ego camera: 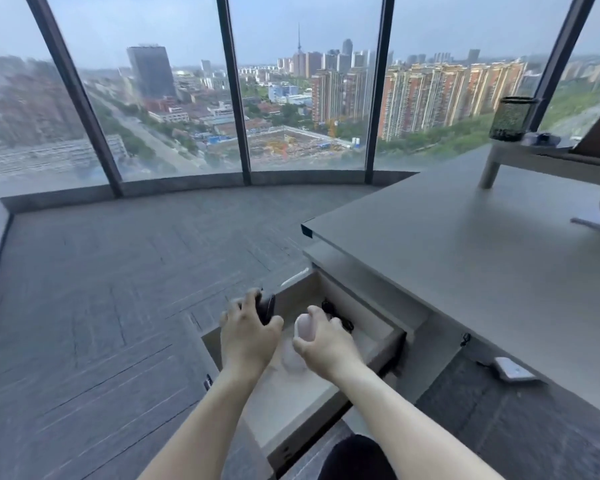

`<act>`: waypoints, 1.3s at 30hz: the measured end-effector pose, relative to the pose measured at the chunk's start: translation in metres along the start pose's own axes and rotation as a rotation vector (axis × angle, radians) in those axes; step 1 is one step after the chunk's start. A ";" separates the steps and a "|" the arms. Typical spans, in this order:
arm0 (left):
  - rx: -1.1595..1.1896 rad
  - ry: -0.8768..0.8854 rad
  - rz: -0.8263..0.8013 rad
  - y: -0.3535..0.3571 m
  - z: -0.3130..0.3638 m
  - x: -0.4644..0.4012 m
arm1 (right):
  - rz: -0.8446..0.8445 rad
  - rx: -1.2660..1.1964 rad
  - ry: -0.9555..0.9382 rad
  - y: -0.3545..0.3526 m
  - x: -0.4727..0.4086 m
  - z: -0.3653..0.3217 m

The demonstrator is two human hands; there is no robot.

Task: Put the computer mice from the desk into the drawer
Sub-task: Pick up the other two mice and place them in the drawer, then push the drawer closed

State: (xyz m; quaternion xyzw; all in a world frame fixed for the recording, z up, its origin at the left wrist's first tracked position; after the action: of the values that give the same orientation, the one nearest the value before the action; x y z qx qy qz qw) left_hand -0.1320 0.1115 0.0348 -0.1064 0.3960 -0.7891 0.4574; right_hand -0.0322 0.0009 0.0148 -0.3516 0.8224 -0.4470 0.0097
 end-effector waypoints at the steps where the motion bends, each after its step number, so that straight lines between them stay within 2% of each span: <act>1: -0.036 -0.046 -0.039 0.006 -0.016 -0.001 | -0.033 0.046 0.021 0.015 -0.005 -0.002; 6: -0.224 -0.175 -0.243 0.038 -0.065 -0.009 | -0.155 0.256 0.103 0.067 -0.030 0.001; 11: -0.416 -0.236 -0.459 0.071 -0.085 -0.017 | -0.275 0.615 0.120 0.095 -0.046 0.011; 16: -0.493 -0.317 -0.633 0.096 -0.099 -0.022 | -0.322 0.613 0.189 0.118 -0.057 0.026; 19: -0.504 -0.338 -0.676 0.106 -0.105 -0.022 | -0.306 0.613 0.193 0.117 -0.059 0.030; 23: -0.508 -0.316 -0.677 0.104 -0.103 -0.023 | -0.175 0.505 0.077 0.094 -0.053 0.023; 26: -0.406 -0.238 -0.538 0.083 -0.091 -0.031 | -0.044 0.370 -0.088 0.069 -0.037 0.020; 31: -0.066 -0.008 -0.063 0.021 -0.076 -0.022 | 0.058 0.157 -0.266 0.054 0.007 0.022; 34: 0.055 -0.029 0.192 -0.013 -0.094 0.006 | 0.073 0.095 -0.319 0.058 0.038 0.028; 36: 0.112 -0.168 0.231 -0.024 -0.113 0.026 | 0.007 0.063 -0.297 0.067 0.055 0.034; 39: 0.186 -0.372 0.091 -0.018 -0.136 0.048 | -0.109 0.046 -0.261 0.080 0.077 0.040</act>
State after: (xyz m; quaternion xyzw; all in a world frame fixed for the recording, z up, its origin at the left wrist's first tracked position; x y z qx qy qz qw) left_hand -0.2429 0.1492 -0.0520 -0.1894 0.2347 -0.7674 0.5658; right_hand -0.1227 -0.0449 -0.0457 -0.4507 0.7834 -0.4161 0.1003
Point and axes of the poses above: each hand's wrist, its own x-axis away from the middle knuckle, its own y-axis out of the palm, z = x × y, the point moved 3 cm from there along -x, towards the middle knuckle, and after that the axes turned 8 degrees about y, right-handed, at the moved point
